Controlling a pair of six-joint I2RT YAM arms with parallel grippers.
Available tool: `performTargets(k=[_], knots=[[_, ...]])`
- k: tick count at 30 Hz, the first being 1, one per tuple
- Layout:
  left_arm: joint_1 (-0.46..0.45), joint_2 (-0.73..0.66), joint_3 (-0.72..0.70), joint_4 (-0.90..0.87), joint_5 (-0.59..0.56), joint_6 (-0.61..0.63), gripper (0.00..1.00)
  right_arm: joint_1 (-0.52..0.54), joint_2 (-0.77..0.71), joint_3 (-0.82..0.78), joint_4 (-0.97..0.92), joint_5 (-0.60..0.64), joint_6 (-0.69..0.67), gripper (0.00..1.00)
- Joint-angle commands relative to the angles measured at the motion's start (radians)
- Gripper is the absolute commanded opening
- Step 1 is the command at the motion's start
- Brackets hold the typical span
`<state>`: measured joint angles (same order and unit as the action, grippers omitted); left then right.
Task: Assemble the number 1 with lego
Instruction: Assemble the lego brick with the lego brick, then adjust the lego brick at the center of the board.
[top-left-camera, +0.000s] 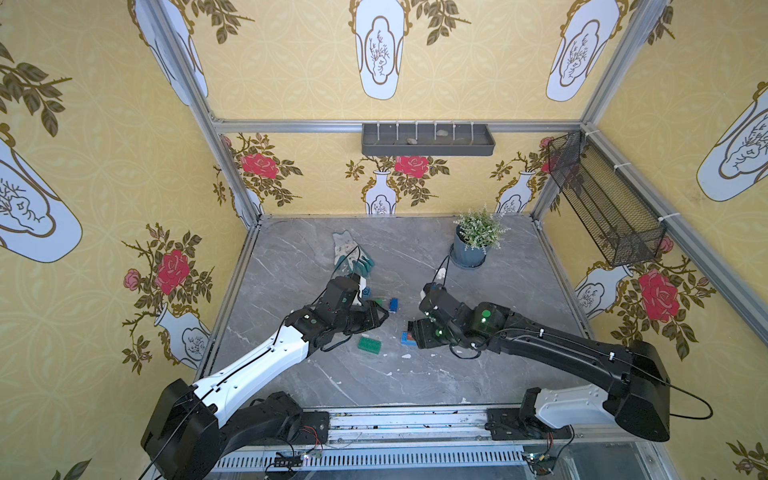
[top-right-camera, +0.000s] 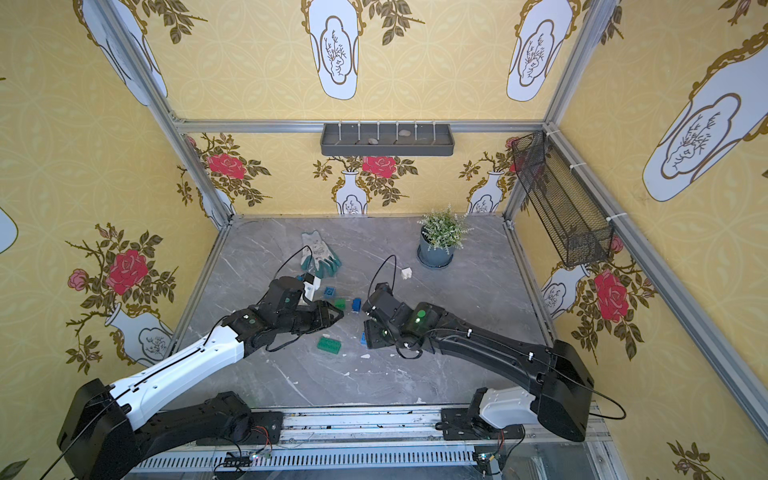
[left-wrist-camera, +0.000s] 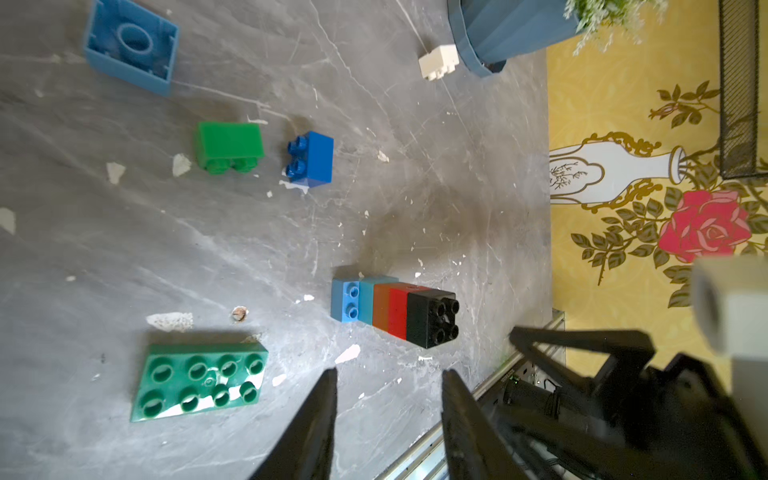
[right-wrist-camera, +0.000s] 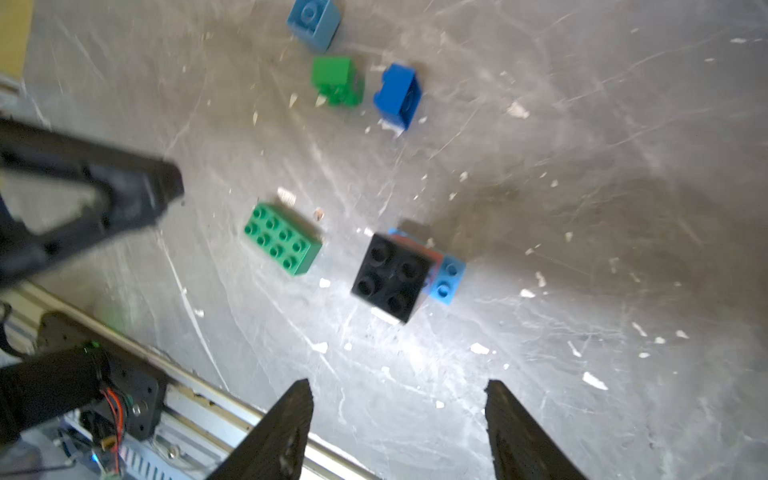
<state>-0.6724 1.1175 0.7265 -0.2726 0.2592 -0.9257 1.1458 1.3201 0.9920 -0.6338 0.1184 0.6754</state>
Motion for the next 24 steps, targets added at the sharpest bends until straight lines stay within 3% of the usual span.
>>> performTargets(k=[1, 8, 24], knots=[[0.005, -0.037, -0.017, -0.016, -0.058, -0.007, 0.44, 0.059, 0.038, -0.013, 0.062, 0.115, 0.012, 0.75], [0.010, -0.115, -0.055, -0.047, -0.088, -0.021, 0.45, 0.082, 0.127, -0.019, 0.083, 0.159, 0.181, 0.80], [0.020, -0.148, -0.067, -0.065, -0.089, -0.006, 0.45, 0.008, 0.269, 0.074, 0.029, 0.176, 0.170, 0.61]])
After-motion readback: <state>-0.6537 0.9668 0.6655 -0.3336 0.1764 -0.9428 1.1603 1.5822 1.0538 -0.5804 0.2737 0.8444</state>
